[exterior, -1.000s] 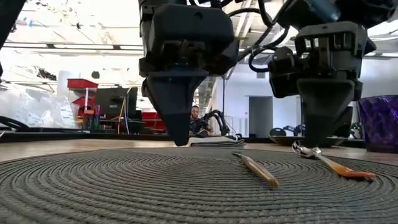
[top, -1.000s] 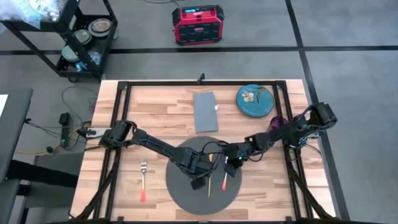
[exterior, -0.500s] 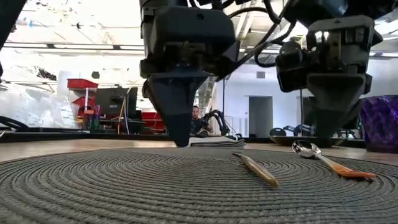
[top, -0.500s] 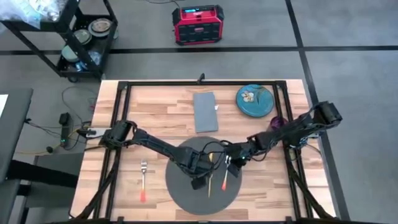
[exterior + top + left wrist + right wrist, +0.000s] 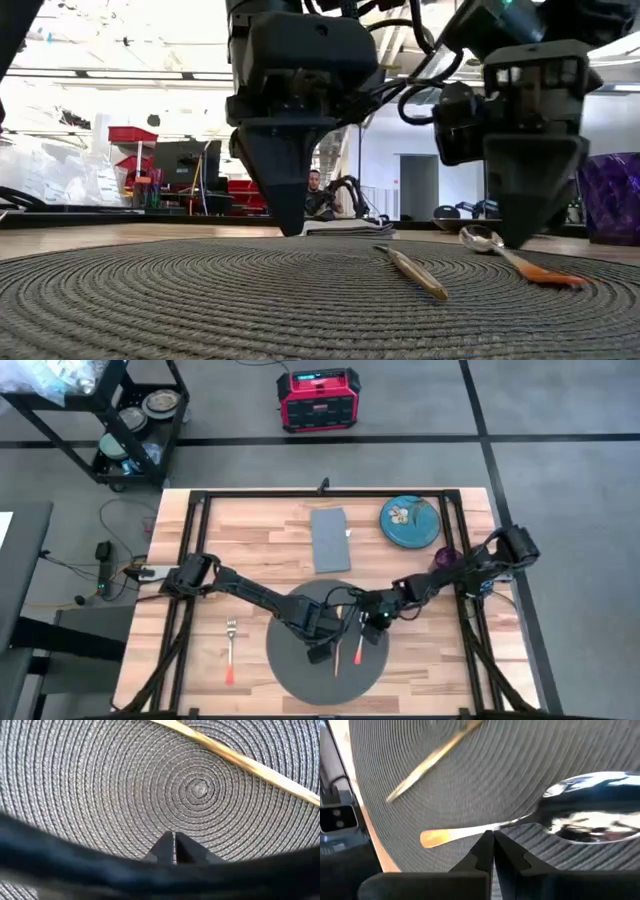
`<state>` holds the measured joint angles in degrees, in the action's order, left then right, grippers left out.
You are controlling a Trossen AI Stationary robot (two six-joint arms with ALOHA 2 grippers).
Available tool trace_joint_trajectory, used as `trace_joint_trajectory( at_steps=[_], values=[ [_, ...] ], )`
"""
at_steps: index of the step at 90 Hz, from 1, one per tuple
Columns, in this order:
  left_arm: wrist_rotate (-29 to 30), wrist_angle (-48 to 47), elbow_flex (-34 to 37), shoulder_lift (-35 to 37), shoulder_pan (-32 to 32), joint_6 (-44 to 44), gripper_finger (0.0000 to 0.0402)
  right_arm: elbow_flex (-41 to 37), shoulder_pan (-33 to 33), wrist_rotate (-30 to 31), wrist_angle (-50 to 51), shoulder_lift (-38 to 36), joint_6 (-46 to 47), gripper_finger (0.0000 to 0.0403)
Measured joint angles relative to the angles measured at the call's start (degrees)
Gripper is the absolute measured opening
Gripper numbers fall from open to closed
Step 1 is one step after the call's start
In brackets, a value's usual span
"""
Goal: Set table place
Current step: Put the orange spoon on the gray table mat, then adjust the gold table knife on the gray table mat
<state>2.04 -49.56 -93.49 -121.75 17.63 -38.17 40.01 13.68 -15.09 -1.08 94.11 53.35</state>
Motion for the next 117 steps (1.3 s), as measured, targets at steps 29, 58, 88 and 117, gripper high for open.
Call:
trace_joint_trajectory(
  at_steps=[29, 58, 88, 117],
  values=[
    [0.16, -0.07, 0.0, 0.0, -0.04, 0.24, 0.0, 0.0, 0.1, -0.26, 3.51, -0.83, -1.07, 0.0],
    [0.13, -0.05, -0.04, 0.0, -0.07, 0.51, 0.0, 0.0, 0.58, -0.2, 3.64, -0.24, -1.35, 0.0],
    [0.13, -0.15, -0.04, 0.0, -0.09, 0.48, 0.0, 0.04, -2.0, -2.51, -5.42, 3.54, -1.08, 0.0],
    [0.44, 2.69, -0.18, 0.02, -0.79, 1.68, 0.0, 0.0, -1.5, 0.59, 4.4, -6.06, -1.88, 0.0]
  ],
)
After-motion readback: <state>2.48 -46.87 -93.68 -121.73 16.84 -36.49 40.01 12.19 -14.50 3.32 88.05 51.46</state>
